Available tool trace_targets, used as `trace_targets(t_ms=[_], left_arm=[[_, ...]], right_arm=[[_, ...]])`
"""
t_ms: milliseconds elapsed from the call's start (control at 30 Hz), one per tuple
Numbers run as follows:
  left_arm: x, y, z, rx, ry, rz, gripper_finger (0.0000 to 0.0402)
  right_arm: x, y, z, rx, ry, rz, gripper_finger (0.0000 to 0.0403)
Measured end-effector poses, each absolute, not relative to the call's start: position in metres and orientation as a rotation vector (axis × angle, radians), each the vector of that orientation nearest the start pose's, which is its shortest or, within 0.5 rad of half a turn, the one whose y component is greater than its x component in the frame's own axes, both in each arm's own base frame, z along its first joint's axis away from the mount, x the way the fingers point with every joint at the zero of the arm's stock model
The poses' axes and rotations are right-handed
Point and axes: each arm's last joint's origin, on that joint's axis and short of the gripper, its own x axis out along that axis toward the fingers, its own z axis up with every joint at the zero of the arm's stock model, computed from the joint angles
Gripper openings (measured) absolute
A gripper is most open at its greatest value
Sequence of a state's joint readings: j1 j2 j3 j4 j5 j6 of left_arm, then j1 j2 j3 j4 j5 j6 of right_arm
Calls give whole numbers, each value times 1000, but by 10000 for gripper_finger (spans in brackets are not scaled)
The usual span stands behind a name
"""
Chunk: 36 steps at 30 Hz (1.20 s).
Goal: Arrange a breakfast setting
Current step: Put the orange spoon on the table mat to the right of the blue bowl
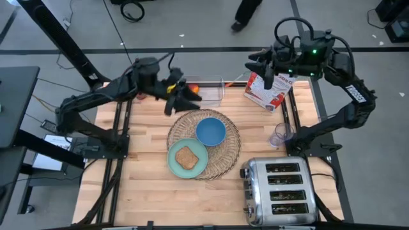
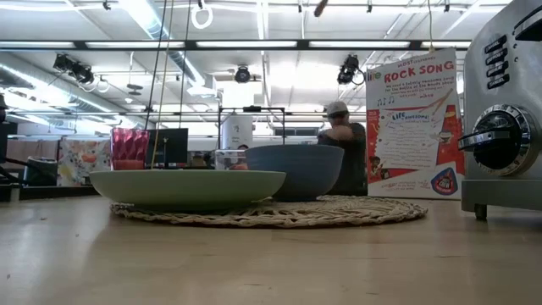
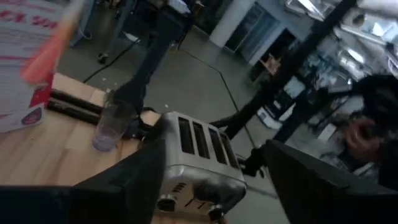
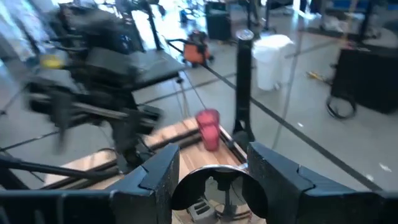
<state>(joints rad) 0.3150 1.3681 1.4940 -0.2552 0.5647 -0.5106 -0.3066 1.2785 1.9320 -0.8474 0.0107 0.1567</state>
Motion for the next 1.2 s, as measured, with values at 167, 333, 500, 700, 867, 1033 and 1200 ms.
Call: trace_targets(t_ms=[167,333,500,700,867,1033,1200], left_arm=[[292,114,431,-776,163,-161,308],[299,140,426,-1011,142,-190,309],[307,154,424,-1164,119,-256,309],[314,157,427,-1222,118,-390,309],[314,154,432,-1137,150,-529,309],[312,152,435,-1077,180,-613,309],[314,145,435,-1033,210,-665,309]], right_arm=[[199,-56,538,148,123,-280,181],[208,-48,543,105,64,-229,181],[215,-42,549,60,-6,-192,181],[220,-37,553,12,-58,-155,181],[226,-33,556,-9,-102,-83,181],[240,-32,553,-21,-110,13,181],[261,-32,547,-28,-115,111,181]])
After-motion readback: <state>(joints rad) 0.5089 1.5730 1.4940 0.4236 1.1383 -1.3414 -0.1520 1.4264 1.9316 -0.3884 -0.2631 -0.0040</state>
